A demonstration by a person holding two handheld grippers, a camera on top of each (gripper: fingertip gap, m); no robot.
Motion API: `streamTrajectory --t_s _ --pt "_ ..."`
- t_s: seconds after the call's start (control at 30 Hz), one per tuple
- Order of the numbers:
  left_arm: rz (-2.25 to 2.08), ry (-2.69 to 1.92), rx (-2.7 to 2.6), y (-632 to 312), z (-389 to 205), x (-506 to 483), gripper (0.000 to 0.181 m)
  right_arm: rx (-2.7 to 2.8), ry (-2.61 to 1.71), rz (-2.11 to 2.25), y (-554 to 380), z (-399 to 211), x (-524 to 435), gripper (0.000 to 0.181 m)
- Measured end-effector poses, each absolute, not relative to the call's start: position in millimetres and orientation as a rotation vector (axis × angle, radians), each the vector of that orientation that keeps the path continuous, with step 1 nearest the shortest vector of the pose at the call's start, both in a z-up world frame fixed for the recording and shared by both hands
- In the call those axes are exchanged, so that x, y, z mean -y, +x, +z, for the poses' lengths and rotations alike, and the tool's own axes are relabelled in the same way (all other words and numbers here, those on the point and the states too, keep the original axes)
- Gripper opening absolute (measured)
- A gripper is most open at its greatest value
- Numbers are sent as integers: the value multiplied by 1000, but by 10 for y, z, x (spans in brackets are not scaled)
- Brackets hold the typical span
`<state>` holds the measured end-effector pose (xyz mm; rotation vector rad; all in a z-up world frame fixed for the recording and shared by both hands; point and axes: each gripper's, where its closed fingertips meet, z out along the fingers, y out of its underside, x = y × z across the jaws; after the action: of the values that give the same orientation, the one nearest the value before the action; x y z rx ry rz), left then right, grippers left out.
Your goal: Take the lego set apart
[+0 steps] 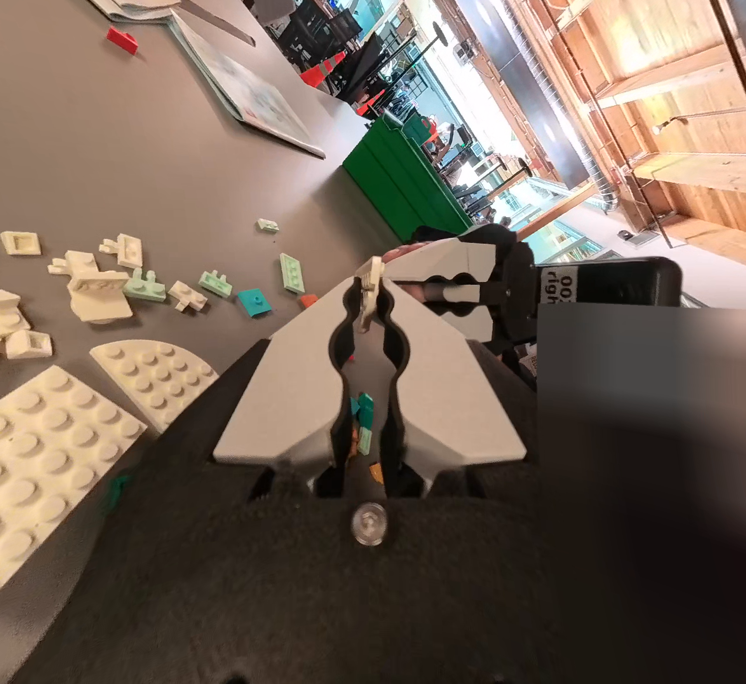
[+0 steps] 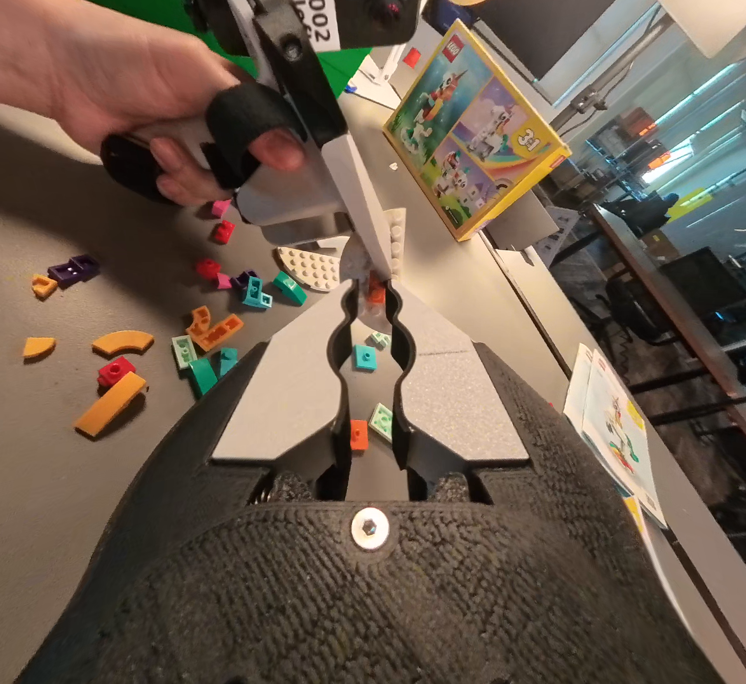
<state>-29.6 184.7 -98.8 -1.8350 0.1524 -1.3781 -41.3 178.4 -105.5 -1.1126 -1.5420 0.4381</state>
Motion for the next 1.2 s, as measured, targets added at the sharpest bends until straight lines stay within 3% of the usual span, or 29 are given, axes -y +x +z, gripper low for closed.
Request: streamTrajectory --t_s 0.03,0.4,0.57,0.8,1.2 --pt "-1375 -1843 -148 -297 -1003 -1851 6 1546 -1112 419 -415 -1067 -1793 11" --pt "-1478 -1756 -89 -456 -912 -1871 5 1505 -1076 287 -422 -949 -1791 4" --pt "-1145 -1895 -120 -567 -1088 -1960 4 1520 -1066 250 -433 -990 -1791 0" --pt "-1243 -1838 -148 -447 -937 -1860 3 1481 -1171 411 -389 -999 -1855 2" --pt "-1187 -1919 -221 -366 -1030 -1823 4 1578 -1152 324 -386 -1128 -1832 6"
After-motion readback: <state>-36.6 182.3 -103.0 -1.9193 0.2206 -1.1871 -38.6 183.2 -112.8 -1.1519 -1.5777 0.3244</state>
